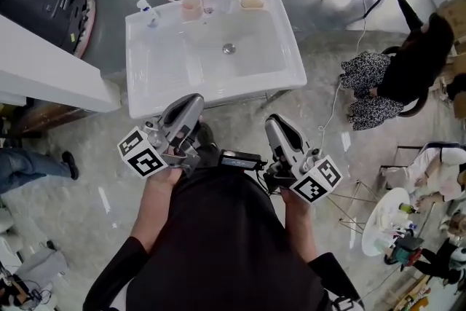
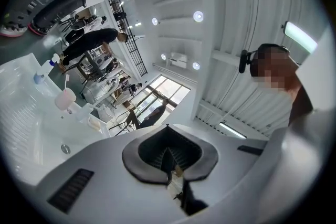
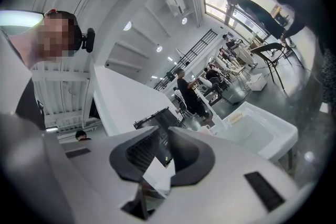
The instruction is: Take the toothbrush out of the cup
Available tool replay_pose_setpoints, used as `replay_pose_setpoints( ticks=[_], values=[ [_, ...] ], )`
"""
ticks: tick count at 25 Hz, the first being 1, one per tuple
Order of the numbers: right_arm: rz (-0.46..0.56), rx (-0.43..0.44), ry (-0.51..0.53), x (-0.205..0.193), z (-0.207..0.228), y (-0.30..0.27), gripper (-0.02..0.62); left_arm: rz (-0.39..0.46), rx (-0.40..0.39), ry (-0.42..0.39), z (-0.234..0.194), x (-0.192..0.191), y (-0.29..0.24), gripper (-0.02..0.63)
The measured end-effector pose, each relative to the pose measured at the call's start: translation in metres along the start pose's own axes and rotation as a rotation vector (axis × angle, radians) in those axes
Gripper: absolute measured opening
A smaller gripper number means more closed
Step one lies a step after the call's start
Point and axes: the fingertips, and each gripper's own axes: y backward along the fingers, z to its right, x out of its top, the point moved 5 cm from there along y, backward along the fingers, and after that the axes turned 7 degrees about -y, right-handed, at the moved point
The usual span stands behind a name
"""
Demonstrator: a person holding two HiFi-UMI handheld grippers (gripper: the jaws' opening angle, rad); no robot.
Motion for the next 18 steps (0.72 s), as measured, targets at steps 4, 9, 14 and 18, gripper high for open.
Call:
replay_pose_setpoints(
  ticks=[4, 9, 14, 18],
  values=[
    [-0.010, -0.023, 0.012, 0.013, 0.006, -0.028, 0.040, 0.024, -0.006, 0.026, -0.027, 0.016, -0.015, 0.008],
    [-0.054, -0.021, 0.042, 0.024, 0.016, -0.069, 0.040, 0.064, -0.006, 0.031, -0.058, 0.036, -0.025, 0.007],
    [-0.104, -0.021, 0.051, 0.024, 0.027, -0.123, 0.040, 0.101, 0.023, 0.059, -0.107, 0.055, -0.026, 0.008],
    [-0.135, -0.026, 0.059, 0.027, 0.036, -0.159, 0.040, 0.122, 0.035, 0.082, -0.138, 0.066, -0.031, 0.007]
  ],
)
